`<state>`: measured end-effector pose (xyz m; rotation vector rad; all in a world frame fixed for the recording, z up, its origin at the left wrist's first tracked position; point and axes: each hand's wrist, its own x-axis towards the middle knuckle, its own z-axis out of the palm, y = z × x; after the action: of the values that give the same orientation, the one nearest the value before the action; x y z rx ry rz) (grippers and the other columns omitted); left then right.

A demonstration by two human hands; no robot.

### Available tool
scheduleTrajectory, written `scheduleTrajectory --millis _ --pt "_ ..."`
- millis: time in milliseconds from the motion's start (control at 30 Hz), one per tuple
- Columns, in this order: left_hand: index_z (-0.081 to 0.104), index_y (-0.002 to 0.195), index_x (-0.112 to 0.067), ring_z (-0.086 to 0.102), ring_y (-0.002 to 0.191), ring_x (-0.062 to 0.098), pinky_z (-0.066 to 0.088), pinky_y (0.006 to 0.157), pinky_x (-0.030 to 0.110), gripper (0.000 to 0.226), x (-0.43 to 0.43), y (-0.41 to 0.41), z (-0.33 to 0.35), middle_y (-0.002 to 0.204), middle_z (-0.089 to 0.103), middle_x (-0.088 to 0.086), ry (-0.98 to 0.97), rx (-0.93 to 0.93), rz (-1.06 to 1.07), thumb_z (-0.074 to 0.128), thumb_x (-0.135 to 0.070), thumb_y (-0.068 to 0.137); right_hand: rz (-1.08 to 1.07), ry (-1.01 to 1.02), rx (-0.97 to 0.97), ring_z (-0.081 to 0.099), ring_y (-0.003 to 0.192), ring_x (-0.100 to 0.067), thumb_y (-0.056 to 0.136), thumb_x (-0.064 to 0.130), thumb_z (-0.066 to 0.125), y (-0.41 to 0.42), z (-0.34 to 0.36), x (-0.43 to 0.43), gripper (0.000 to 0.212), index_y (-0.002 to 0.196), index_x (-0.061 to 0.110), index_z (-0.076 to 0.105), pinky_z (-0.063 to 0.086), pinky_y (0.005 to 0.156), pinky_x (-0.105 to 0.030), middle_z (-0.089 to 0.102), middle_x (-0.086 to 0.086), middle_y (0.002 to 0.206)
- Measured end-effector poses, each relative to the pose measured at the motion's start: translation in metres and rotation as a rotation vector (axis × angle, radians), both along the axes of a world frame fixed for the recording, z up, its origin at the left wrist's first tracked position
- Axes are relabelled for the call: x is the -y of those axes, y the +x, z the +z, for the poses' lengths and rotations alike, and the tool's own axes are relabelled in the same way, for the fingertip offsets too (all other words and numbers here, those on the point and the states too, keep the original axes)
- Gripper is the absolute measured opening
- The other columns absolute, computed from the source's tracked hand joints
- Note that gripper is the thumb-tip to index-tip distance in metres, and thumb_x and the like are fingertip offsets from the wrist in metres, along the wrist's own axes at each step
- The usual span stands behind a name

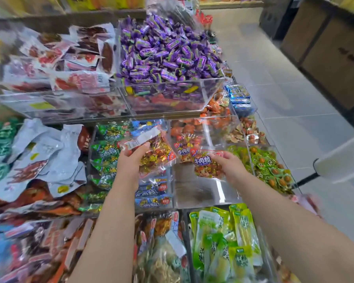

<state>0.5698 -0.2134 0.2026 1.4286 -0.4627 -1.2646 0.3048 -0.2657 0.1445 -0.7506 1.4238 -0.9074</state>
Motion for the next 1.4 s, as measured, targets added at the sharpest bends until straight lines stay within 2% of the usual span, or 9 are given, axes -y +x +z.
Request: scheduleTrajectory --millis 67,200,333,467,567,833,1067,1300,1400 --pt "0.06 0.107 -0.022 0.072 0.087 0.022 0.058 0.062 0.038 0.034 0.009 0.003 -0.002 0.105 0.071 0.007 0.006 -0.046 0.02 0.077 -0.026 0.078 0.054 0.007 -0.045 0.064 0.068 -0.022 0.082 0.016 0.071 0.009 -0.014 0.018 0.008 0.081 0.013 0.063 0.049 0.055 -0.028 0.068 -0.009 0.082" --pt "0.06 0.108 -0.023 0.073 0.085 0.021 0.058 0.062 0.036 0.037 0.022 0.002 0.0 0.096 0.074 0.003 0.022 -0.091 0.018 0.077 -0.025 0.075 0.121 0.037 -0.028 0.064 0.08 -0.028 0.083 0.017 0.07 0.03 -0.04 0.05 0.009 0.086 0.013 0.062 0.052 0.07 -0.039 0.068 -0.015 0.091" --pt "0.061 0.105 -0.024 0.073 0.08 0.021 0.058 0.059 0.038 0.053 0.028 -0.001 0.002 0.088 0.076 0.0 0.04 -0.119 0.001 0.078 -0.033 0.056 0.059 0.014 -0.004 0.068 0.076 -0.022 0.084 0.006 0.065 0.047 -0.064 0.071 0.013 0.083 0.018 0.061 0.056 0.057 -0.028 0.068 -0.007 0.085" --pt "0.06 0.11 -0.021 0.074 0.075 0.02 0.057 0.053 0.035 0.06 0.032 -0.003 0.0 0.087 0.076 0.002 0.073 -0.134 0.005 0.078 -0.033 0.054 0.171 -0.025 -0.445 0.052 0.111 -0.025 0.062 0.01 0.083 0.052 -0.097 0.067 0.063 0.108 0.019 0.042 0.047 0.096 -0.042 0.047 -0.012 0.121" --pt "0.06 0.113 -0.018 0.074 0.079 0.022 0.057 0.055 0.035 0.061 0.036 -0.005 0.001 0.091 0.076 0.003 0.074 -0.133 -0.023 0.078 -0.031 0.056 0.287 -0.088 -0.651 0.04 0.123 -0.028 0.043 0.025 0.094 0.047 -0.112 0.055 0.108 0.13 0.006 0.034 0.037 0.106 -0.04 0.04 -0.014 0.131" --pt "0.059 0.114 -0.02 0.073 0.083 0.02 0.057 0.057 0.035 0.057 0.046 -0.012 -0.002 0.093 0.076 0.001 0.054 -0.155 -0.068 0.075 -0.028 0.061 0.207 -0.204 -0.5 0.054 0.114 -0.021 0.052 0.023 0.091 0.059 -0.116 0.073 0.102 0.135 0.019 0.032 0.045 0.1 -0.041 0.054 -0.003 0.125" --pt "0.057 0.124 -0.016 0.073 0.089 0.024 0.058 0.06 0.037 0.069 0.046 -0.012 -0.001 0.103 0.074 0.006 0.074 -0.177 -0.052 0.077 -0.029 0.06 0.218 -0.071 -0.548 0.05 0.119 -0.025 0.051 0.034 0.091 0.061 -0.121 0.074 0.113 0.141 0.022 0.023 0.042 0.103 -0.043 0.052 -0.003 0.129" --pt "0.058 0.119 -0.018 0.073 0.089 0.025 0.058 0.062 0.04 0.064 0.044 -0.014 0.004 0.1 0.075 0.005 0.06 -0.173 -0.063 0.08 -0.029 0.059 0.169 0.067 -0.471 0.029 0.138 -0.027 0.049 0.029 0.092 0.068 -0.111 0.071 0.142 0.148 0.021 -0.011 0.03 0.112 -0.045 0.026 -0.007 0.15" --pt "0.06 0.112 -0.018 0.073 0.086 0.023 0.058 0.06 0.036 0.057 0.042 -0.018 0.007 0.096 0.076 0.004 0.033 -0.193 -0.089 0.08 -0.027 0.059 0.074 0.053 -0.491 0.016 0.143 -0.026 0.056 0.025 0.09 0.06 -0.102 0.06 0.14 0.148 0.014 -0.015 0.02 0.117 -0.042 0.01 -0.01 0.156"
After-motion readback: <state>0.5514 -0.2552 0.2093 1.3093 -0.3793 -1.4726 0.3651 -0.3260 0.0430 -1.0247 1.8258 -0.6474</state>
